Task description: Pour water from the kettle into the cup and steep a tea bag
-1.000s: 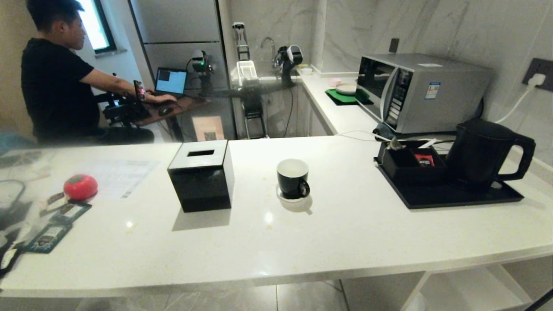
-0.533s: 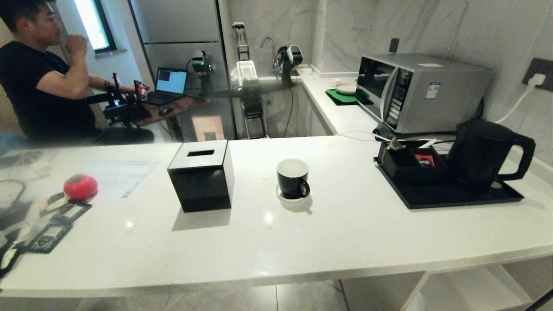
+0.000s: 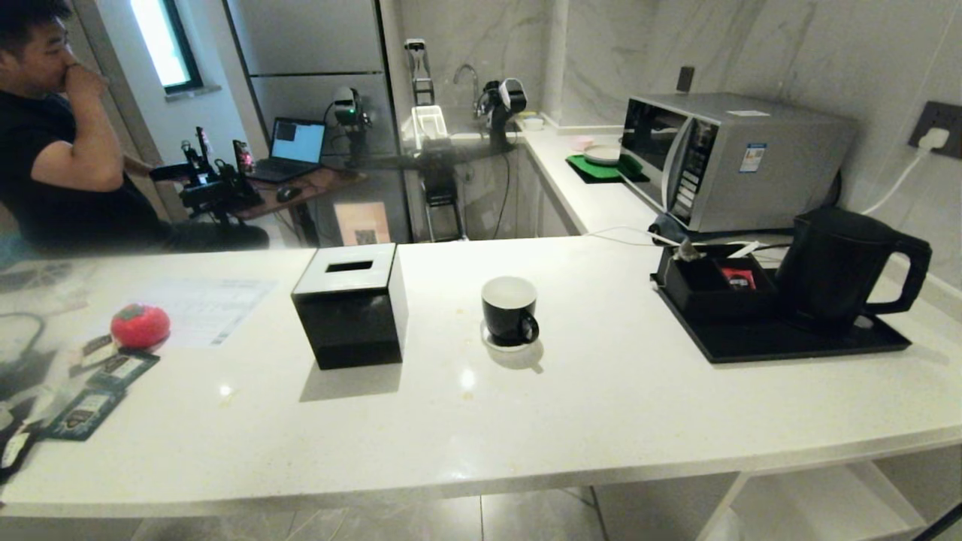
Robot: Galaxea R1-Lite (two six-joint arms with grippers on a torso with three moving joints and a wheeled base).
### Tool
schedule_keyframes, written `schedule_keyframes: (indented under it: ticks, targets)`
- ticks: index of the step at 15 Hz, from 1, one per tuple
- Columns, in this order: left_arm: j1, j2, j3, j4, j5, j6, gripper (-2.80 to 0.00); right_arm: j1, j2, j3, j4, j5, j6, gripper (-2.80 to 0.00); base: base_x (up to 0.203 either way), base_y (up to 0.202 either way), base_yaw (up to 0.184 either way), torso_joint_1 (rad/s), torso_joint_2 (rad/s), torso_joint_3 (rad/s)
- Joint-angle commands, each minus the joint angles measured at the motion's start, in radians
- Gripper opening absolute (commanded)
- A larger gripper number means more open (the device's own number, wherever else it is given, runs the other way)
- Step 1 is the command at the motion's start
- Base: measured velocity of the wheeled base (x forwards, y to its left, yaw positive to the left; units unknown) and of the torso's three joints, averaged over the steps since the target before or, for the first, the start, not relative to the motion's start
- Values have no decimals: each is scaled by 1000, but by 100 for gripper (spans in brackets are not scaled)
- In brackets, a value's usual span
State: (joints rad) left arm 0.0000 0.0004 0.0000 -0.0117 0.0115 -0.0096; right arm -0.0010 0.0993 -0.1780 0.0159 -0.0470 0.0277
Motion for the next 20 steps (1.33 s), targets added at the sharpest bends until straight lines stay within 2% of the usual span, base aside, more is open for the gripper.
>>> schedule_keyframes:
  ticks: [1, 4, 10, 13, 16, 20]
  targets:
    - [0, 0, 0, -1, 1, -1, -280, 15, 212, -125, -10, -8, 1, -280, 0, 0, 0, 0, 0, 0]
    - [0, 0, 0, -1, 1, -1, -280, 27, 509, -302, -66, -23, 17, -280, 0, 0, 0, 0, 0, 0]
    - [0, 0, 0, -1, 1, -1, -280, 7, 1206, -671, -317, -29, 28, -280, 0, 0, 0, 0, 0, 0]
    - [0, 0, 0, -1, 1, -1, -280, -9, 1495, -876, -416, -29, 30, -280, 0, 0, 0, 0, 0, 0]
    - [0, 0, 0, -1, 1, 0, -280, -23, 1686, -1043, -461, -27, 32, -280, 0, 0, 0, 0, 0, 0]
    - [0, 0, 0, -1, 1, -1, -280, -32, 1850, -1175, -467, -24, 35, -280, 0, 0, 0, 0, 0, 0]
